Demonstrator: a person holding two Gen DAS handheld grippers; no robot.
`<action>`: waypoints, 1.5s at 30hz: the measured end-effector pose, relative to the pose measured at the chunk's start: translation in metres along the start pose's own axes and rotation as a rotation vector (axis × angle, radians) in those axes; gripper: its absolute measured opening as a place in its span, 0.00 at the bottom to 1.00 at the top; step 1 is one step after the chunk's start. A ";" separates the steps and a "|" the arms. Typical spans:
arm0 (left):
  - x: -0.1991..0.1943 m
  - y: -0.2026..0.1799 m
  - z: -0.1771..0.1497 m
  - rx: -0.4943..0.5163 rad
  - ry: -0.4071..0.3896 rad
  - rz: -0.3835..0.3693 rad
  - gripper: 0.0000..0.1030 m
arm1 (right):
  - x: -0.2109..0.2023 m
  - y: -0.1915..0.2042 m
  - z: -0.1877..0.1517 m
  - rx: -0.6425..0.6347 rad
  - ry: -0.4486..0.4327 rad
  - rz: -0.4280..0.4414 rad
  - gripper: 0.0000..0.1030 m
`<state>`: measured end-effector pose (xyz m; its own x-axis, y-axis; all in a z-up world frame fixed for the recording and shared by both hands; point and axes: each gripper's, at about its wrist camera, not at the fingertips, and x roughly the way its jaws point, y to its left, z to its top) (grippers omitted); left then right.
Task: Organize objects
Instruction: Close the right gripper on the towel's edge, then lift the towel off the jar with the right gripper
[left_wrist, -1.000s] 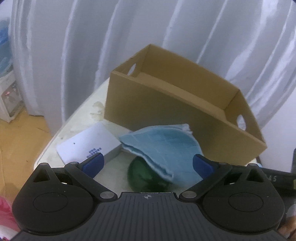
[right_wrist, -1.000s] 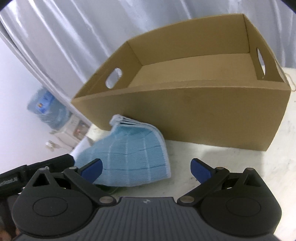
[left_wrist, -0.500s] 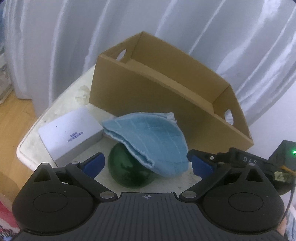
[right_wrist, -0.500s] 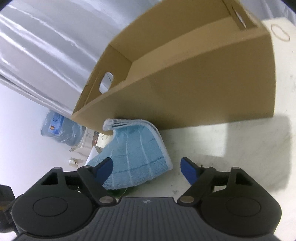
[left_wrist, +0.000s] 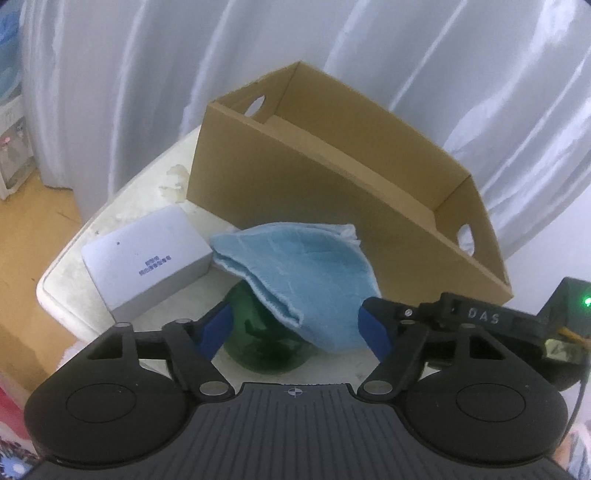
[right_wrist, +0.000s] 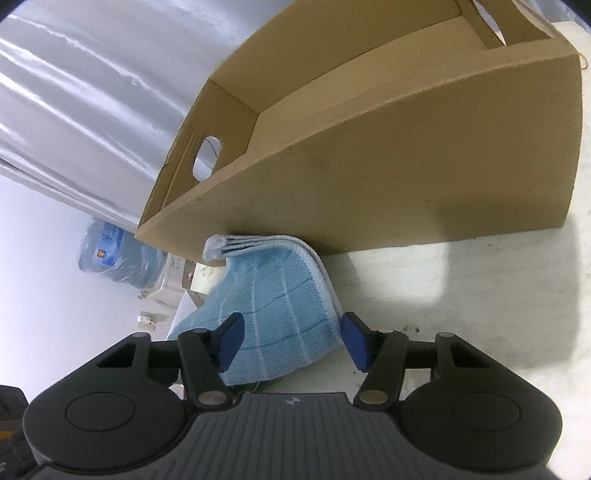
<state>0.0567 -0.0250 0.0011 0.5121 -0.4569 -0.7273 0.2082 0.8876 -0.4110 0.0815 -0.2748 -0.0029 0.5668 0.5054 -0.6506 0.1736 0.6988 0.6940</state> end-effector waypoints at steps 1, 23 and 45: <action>0.000 0.000 0.000 -0.008 -0.002 -0.004 0.66 | 0.000 0.001 0.000 -0.003 -0.001 0.000 0.51; -0.012 0.023 -0.004 -0.114 -0.030 -0.095 0.08 | -0.019 0.054 -0.012 -0.179 0.066 0.093 0.02; -0.035 0.058 -0.019 -0.236 0.018 -0.193 0.81 | -0.026 0.011 -0.007 0.000 0.088 0.025 0.51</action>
<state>0.0346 0.0418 -0.0077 0.4667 -0.6183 -0.6323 0.1000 0.7473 -0.6570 0.0629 -0.2770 0.0193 0.4981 0.5648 -0.6579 0.1606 0.6855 0.7102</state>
